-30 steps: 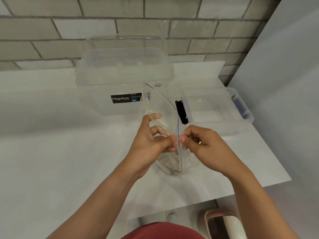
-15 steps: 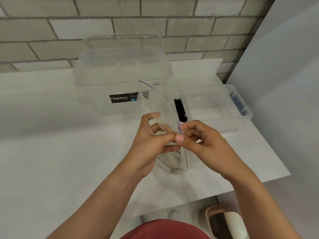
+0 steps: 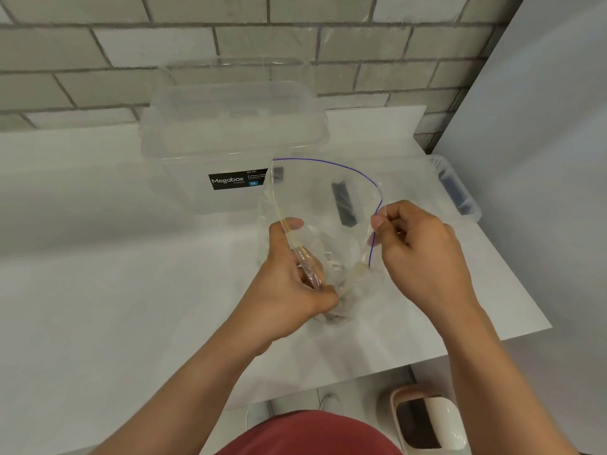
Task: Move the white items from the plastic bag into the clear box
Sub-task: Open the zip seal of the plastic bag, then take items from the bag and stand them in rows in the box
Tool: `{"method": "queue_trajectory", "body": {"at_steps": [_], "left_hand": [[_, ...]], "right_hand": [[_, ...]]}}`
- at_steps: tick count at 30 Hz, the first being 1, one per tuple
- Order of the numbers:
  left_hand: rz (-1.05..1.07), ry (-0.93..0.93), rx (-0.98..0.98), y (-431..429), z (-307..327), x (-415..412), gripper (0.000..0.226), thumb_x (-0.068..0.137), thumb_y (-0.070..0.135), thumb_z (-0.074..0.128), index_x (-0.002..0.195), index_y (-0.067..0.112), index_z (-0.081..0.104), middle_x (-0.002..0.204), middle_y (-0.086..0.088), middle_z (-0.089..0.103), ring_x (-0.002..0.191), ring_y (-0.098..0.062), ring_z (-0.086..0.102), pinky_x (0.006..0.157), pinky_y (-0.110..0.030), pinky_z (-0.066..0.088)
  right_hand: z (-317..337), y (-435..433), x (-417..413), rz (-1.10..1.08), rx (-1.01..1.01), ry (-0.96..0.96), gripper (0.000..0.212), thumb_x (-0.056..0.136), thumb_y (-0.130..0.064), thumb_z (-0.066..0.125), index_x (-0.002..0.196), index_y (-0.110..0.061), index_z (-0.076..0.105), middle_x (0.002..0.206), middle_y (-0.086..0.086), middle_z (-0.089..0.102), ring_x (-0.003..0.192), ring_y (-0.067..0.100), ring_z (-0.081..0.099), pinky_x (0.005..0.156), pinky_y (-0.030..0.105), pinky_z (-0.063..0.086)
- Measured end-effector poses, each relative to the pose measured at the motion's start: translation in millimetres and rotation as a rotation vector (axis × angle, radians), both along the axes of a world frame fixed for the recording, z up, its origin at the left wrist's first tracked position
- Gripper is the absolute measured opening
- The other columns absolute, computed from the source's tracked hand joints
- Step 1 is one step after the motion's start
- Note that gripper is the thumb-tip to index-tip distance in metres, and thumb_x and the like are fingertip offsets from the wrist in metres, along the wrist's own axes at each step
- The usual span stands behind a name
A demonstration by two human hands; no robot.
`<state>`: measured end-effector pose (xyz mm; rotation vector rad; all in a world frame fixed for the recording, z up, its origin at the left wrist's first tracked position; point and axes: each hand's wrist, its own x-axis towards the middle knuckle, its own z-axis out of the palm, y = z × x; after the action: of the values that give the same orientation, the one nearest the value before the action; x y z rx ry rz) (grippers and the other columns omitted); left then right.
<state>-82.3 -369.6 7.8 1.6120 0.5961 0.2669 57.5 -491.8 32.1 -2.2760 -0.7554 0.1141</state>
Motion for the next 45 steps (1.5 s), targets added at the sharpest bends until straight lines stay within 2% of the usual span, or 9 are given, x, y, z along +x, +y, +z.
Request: {"method": "queue_trajectory", "body": {"at_steps": [8,12,15,18,26,29,33,37,45], "left_hand": [[0.276,-0.020,0.341,11.9,12.8,-7.7,0.101,0.059,0.042,0.092,0.128,0.033,0.019,0.104,0.009,0.047,0.101,-0.002,0.052,0.083,-0.017,0.047],[0.474,-0.084,0.908,61.9,34.3,2.3,0.061,0.071,0.055,0.078,0.115,0.023,0.050,0.125,0.000,0.039,0.119,-0.024,0.037,0.102,-0.033,0.036],[0.227,0.313,1.086,100.3,50.0,15.3,0.034,0.075,0.057,0.074,0.097,0.033,0.067,0.128,-0.002,0.050,0.120,-0.029,0.043,0.097,-0.039,0.039],[0.016,0.540,0.887,122.4,52.4,18.4,0.047,0.072,0.036,0.083,0.116,0.033,0.067,0.117,-0.001,0.062,0.103,-0.024,0.059,0.088,-0.036,0.051],[0.160,0.108,0.663,121.7,69.2,-10.7,0.078,0.066,0.018,0.090,0.135,0.031,0.056,0.121,0.013,0.059,0.102,-0.006,0.066,0.085,-0.027,0.053],[0.176,0.075,0.409,108.2,47.4,-24.3,0.056,0.069,0.014,0.089,0.118,0.029,0.068,0.114,0.008,0.067,0.100,-0.004,0.068,0.085,-0.032,0.056],[0.275,0.025,-0.069,90.1,15.1,-30.6,0.006,0.082,0.011,0.077,0.088,0.010,0.076,0.095,-0.004,0.076,0.101,-0.026,0.070,0.089,-0.039,0.058],[0.340,-0.013,-0.421,94.7,0.6,-31.2,0.026,0.086,0.020,0.074,0.069,0.010,0.058,0.071,-0.004,0.058,0.082,-0.026,0.065,0.091,-0.045,0.055],[0.181,0.022,-0.222,113.3,-18.6,-33.1,0.044,0.078,0.013,0.081,0.066,0.019,0.039,0.061,0.005,0.039,0.058,-0.012,0.050,0.061,-0.024,0.037]], "right_hand": [[14.8,13.3,-3.6,0.112,-0.016,-0.093,0.013,0.100,-0.022,0.051,0.094,-0.028,0.060,0.078,-0.015,0.071,0.072,0.010,0.062,0.072,0.035,0.049],[18.8,14.7,0.4,0.271,-0.043,-0.044,0.012,0.101,-0.022,0.049,0.096,-0.029,0.057,0.082,-0.017,0.070,0.072,0.002,0.060,0.069,0.031,0.046],[21.2,20.9,6.4,0.340,-0.032,-0.024,0.011,0.102,-0.021,0.049,0.097,-0.028,0.056,0.082,-0.013,0.069,0.065,0.000,0.057,0.061,0.026,0.039],[25.1,34.1,12.4,0.370,0.041,0.081,0.012,0.101,-0.017,0.051,0.099,-0.026,0.058,0.084,-0.008,0.069,0.064,0.002,0.057,0.056,0.014,0.037],[42.5,66.4,19.6,0.223,0.367,0.249,0.031,0.087,-0.001,0.047,0.094,-0.026,0.065,0.076,-0.008,0.068,0.081,0.015,0.067,0.069,0.033,0.052],[21.1,72.3,19.6,0.153,0.439,0.450,0.032,0.085,0.005,0.046,0.091,-0.020,0.065,0.067,-0.004,0.068,0.077,0.037,0.065,0.068,0.039,0.049],[-15.1,76.5,9.8,0.061,0.450,0.579,0.033,0.094,0.006,0.039,0.092,-0.015,0.063,0.068,-0.002,0.061,0.070,0.022,0.063,0.068,0.032,0.045],[-38.0,75.7,-1.2,0.039,0.323,0.378,0.030,0.098,-0.007,0.041,0.098,-0.024,0.065,0.078,-0.008,0.062,0.068,0.010,0.053,0.067,0.025,0.042],[-52.8,59.2,3.3,0.358,0.102,0.141,0.025,0.083,-0.049,0.076,0.097,-0.037,0.059,0.086,-0.010,0.055,0.079,0.004,0.053,0.069,0.012,0.039]]}}
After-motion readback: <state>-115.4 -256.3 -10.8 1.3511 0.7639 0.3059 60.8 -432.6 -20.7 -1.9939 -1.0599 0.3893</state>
